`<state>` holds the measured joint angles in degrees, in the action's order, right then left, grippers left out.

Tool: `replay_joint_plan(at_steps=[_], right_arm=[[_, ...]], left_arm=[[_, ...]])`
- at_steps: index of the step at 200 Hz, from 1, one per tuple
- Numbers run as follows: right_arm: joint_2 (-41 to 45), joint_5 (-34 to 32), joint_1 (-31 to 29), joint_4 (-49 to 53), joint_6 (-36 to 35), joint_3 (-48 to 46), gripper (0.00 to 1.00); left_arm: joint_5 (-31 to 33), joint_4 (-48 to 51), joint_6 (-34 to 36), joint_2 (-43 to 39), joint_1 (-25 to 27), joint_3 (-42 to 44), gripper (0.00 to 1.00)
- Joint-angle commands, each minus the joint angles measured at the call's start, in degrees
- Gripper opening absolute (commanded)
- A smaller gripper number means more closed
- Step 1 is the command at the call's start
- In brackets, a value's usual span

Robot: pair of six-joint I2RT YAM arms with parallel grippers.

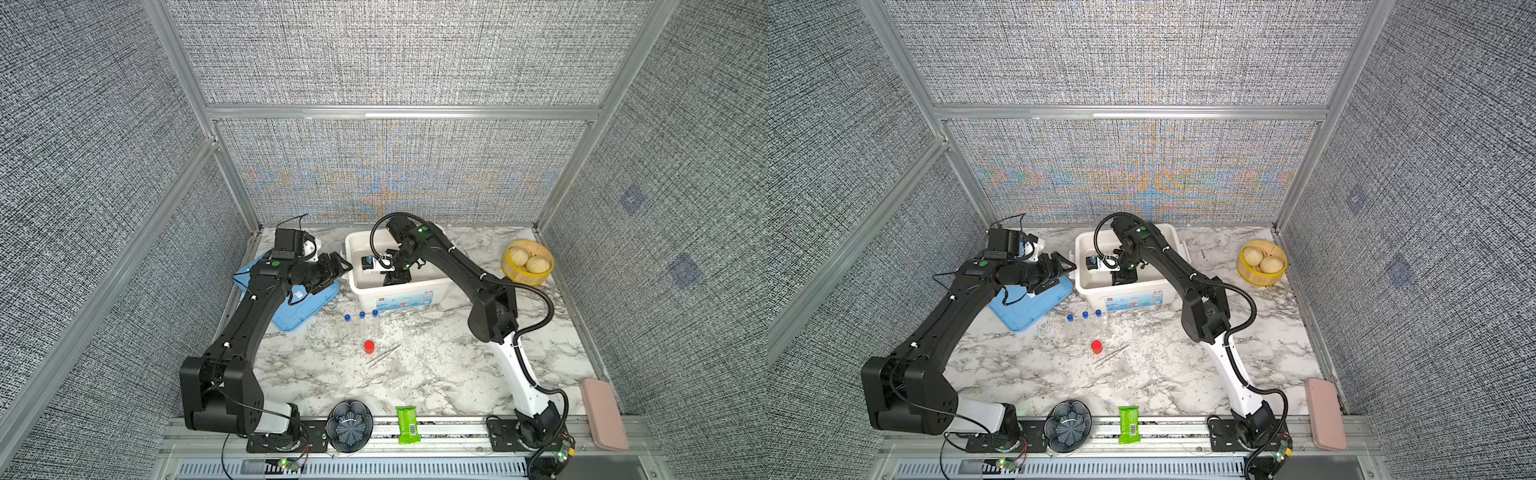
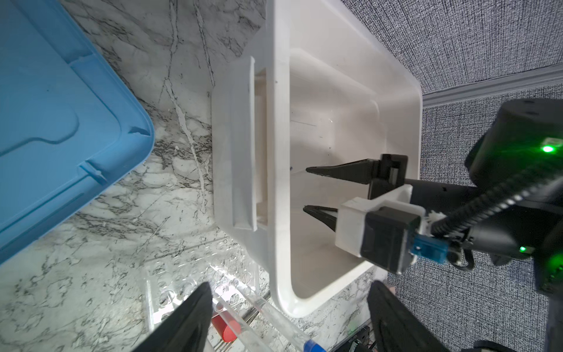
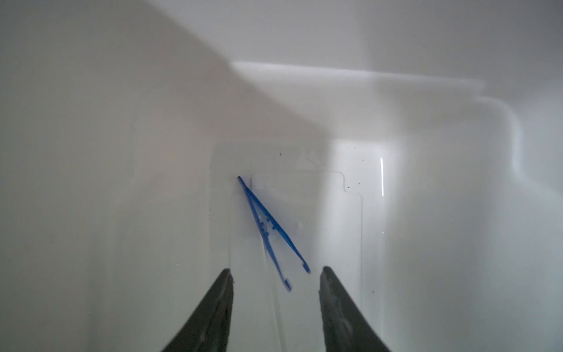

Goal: Organize the chemistry lab equipment
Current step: 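Lower the blue tweezers into the bin and open the right gripper, then move the right gripper out of the bin to the metal tweezers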

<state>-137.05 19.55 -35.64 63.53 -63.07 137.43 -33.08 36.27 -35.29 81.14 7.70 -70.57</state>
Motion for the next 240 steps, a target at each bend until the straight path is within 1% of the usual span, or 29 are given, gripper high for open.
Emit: replay_joint_plan(at_steps=[1, 26, 53, 66, 81, 95, 118, 142, 161, 187, 206, 240], right_arm=[[2.6, 0.3, -0.1, -0.9, 0.5, -1.3, 0.49], [6.0, -2.3, -0.1, -1.7, 3.3, -1.8, 0.5], [12.4, -4.1, -0.1, -3.3, 6.9, -3.6, 0.54], [16.4, -4.1, -0.1, -5.5, 9.1, -5.7, 0.55], [21.6, -2.5, -0.1, -7.7, 9.6, -9.4, 0.55], [26.9, -0.4, -0.1, -11.4, 10.1, -14.7, 0.55], [35.6, 4.8, -0.7, -15.4, 7.3, -25.1, 0.54], [44.2, 9.0, -2.2, -20.1, 1.5, -38.5, 0.52], [49.0, 12.7, -3.1, -23.8, 1.8, -47.7, 0.51], [51.1, 16.8, -4.2, -25.8, 1.0, -57.5, 0.5], [50.0, 19.3, -4.3, -24.8, -2.0, -61.7, 0.5], [46.1, 19.4, -4.7, -31.7, -1.4, -68.7, 0.51]], left_arm=[[0.7, 2.1, 1.2, -1.5, -0.4, 0.1, 0.81], [1.4, 2.4, 1.1, -4.1, -0.8, 1.1, 0.81], [2.4, 3.8, 1.2, -6.4, -1.2, 1.4, 0.81], [3.0, 3.8, 1.3, -7.6, -1.3, 2.1, 0.81], [3.5, 3.9, 1.3, -8.8, -1.6, 2.8, 0.81], [4.6, 5.2, 1.3, -9.8, -1.9, 3.1, 0.81], [7.0, 7.1, 1.6, -12.2, -2.4, 3.8, 0.81], [9.0, 9.1, 2.3, -14.7, -3.0, 4.3, 0.81], [10.3, 9.7, 2.3, -16.5, -3.4, 5.4, 0.82], [10.3, 9.7, 1.6, -17.7, -4.0, 7.2, 0.82], [8.9, 8.7, 1.2, -17.8, -4.3, 8.6, 0.81], [7.1, 8.5, 0.2, -16.9, -4.4, 9.3, 0.81]])
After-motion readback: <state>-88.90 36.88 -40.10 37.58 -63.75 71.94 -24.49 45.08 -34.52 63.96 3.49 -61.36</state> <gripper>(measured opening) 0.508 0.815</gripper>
